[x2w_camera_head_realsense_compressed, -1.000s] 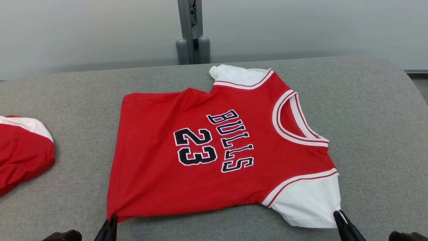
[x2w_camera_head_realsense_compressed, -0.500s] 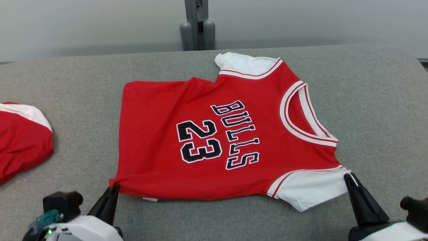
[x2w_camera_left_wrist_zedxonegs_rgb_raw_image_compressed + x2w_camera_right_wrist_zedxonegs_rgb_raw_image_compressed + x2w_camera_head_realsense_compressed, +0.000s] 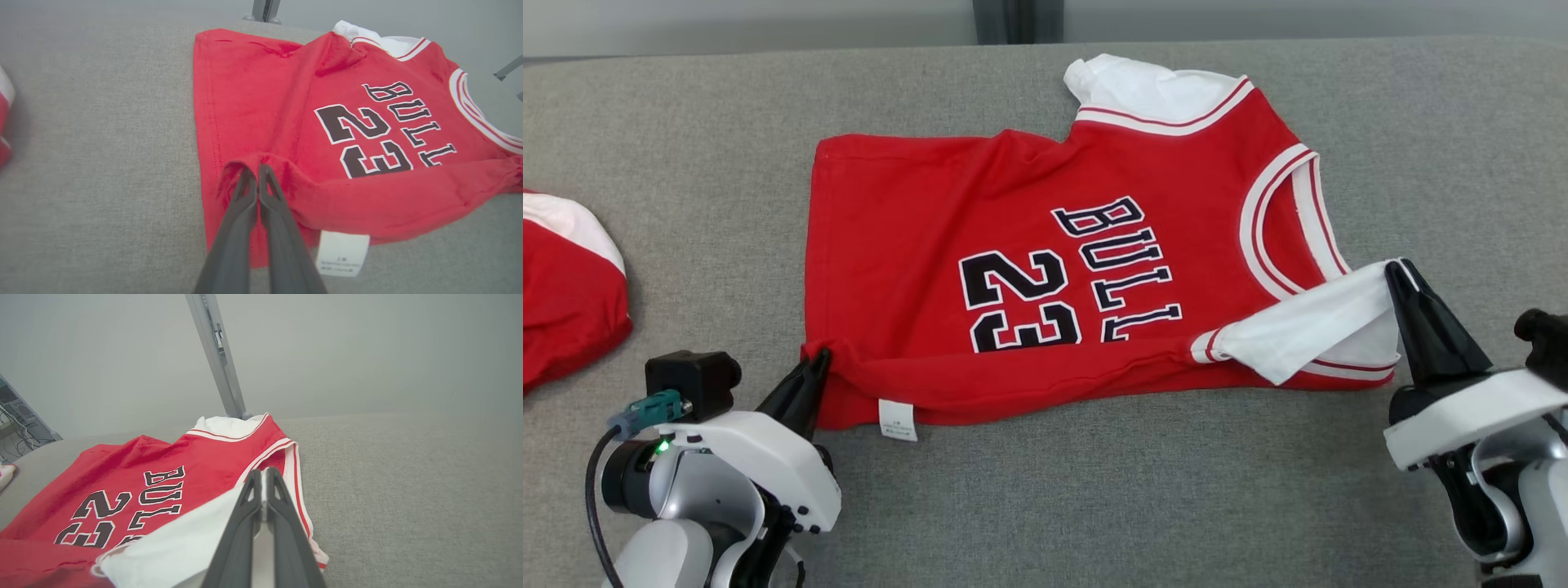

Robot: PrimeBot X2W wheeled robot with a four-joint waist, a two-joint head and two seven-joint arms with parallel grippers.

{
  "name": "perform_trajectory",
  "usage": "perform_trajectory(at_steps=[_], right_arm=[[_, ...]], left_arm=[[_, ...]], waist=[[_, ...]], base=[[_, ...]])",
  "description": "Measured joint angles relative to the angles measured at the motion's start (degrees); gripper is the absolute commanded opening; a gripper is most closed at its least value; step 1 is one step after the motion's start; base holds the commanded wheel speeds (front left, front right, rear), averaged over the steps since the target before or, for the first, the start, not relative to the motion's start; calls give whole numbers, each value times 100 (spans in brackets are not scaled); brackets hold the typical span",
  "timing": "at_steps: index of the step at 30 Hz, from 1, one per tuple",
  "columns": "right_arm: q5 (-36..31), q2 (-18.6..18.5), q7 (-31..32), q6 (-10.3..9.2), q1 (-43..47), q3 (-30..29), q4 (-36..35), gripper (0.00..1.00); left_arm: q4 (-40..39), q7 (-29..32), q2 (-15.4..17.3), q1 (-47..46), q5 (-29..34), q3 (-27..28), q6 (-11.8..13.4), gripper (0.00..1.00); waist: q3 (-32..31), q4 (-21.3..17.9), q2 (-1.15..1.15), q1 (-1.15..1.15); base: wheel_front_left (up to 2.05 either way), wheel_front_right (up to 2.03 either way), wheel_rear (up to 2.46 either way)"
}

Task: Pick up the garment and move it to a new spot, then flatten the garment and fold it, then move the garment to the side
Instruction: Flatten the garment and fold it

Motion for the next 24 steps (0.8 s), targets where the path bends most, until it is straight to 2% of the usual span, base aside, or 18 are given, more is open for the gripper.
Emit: perform_trajectory(at_steps=[15, 16, 17, 18, 19, 21, 22, 24], right_arm=[[339, -201, -534, 0, -1379, 641, 1815, 0], [394, -201, -602, -1, -1422, 672, 1891, 5], [466, -186, -678, -1, -1458, 698, 1953, 35], [516, -175, -740, 0, -1489, 731, 2015, 58], [665, -151, -892, -1, -1506, 761, 2078, 100], [744, -160, -1045, 0, -1507, 773, 2115, 100], [786, -170, -1128, -1, -1507, 753, 2121, 100], [843, -178, -1240, 0, -1473, 709, 2112, 100]], left_arm=[[1183, -565, -374, -802, -151, -3, -250, 0], [1244, -612, -380, -803, -156, -1, -250, 0], [1304, -647, -393, -803, -169, 10, -252, 0], [1356, -665, -419, -803, -189, 11, -265, 0], [1413, -769, -472, -799, -215, 23, -279, 12], [1474, -829, -505, -758, -260, 41, -302, 45], [1488, -904, -514, -730, -260, 62, -291, 100], [1479, -1071, -544, -642, -258, 113, -241, 100]], waist=[[389, 139, 0, 0], [384, 135, 0, 0], [377, 133, 0, 0], [367, 130, 0, 0], [336, 123, 0, 0], [290, 118, 0, 0], [262, 117, 0, 0], [191, 114, 0, 0]], base=[[0, 0, 0], [0, 0, 0], [0, 0, 0], [0, 0, 0], [0, 0, 0], [0, 0, 0], [0, 0, 0], [0, 0, 0]])
